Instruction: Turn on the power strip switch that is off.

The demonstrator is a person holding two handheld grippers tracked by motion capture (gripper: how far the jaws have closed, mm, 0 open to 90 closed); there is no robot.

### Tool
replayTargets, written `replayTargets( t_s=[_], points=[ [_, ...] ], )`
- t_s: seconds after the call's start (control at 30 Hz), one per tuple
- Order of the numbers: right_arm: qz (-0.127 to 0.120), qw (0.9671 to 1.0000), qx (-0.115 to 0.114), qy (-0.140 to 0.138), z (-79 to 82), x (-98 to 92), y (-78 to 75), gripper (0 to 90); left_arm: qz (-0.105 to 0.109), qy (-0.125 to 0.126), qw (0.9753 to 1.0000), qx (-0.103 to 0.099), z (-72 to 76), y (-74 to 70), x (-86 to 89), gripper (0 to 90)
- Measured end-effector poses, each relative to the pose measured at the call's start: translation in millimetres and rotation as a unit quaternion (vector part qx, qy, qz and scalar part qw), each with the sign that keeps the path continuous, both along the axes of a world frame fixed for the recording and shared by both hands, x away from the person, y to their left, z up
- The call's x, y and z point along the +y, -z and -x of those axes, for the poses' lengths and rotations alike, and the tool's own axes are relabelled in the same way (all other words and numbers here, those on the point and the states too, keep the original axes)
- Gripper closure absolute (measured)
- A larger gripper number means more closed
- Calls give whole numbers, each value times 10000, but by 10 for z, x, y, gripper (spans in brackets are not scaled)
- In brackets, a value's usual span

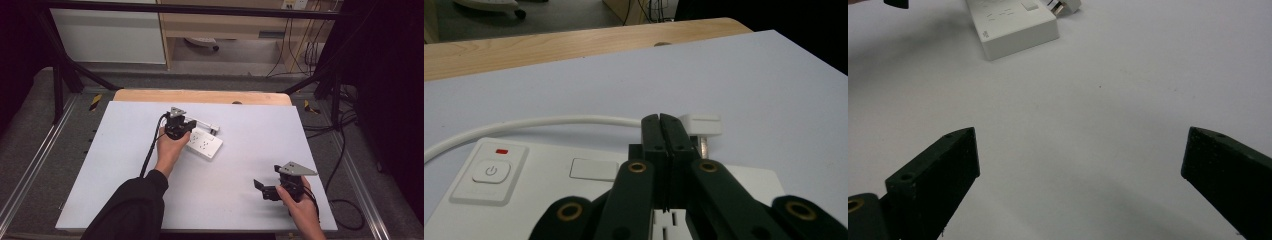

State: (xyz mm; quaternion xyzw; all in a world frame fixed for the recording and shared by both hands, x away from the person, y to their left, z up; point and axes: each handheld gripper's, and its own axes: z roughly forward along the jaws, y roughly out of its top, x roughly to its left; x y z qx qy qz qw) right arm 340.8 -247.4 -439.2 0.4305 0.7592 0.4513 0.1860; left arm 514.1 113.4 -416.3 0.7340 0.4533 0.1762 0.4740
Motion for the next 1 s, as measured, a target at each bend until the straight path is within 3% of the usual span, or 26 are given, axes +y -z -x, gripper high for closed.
replayTargets(
  t_s=[0.5, 1.0],
  points=[
    [6, 10000, -2, -1, 1, 2, 0, 26, -55, 276, 9993, 243, -11, 106, -96, 898],
    [0, 10000, 2, -2, -3, -3, 6, 26, -133, 154, 9995, 249, -95, 204, -53, 898]
  ],
)
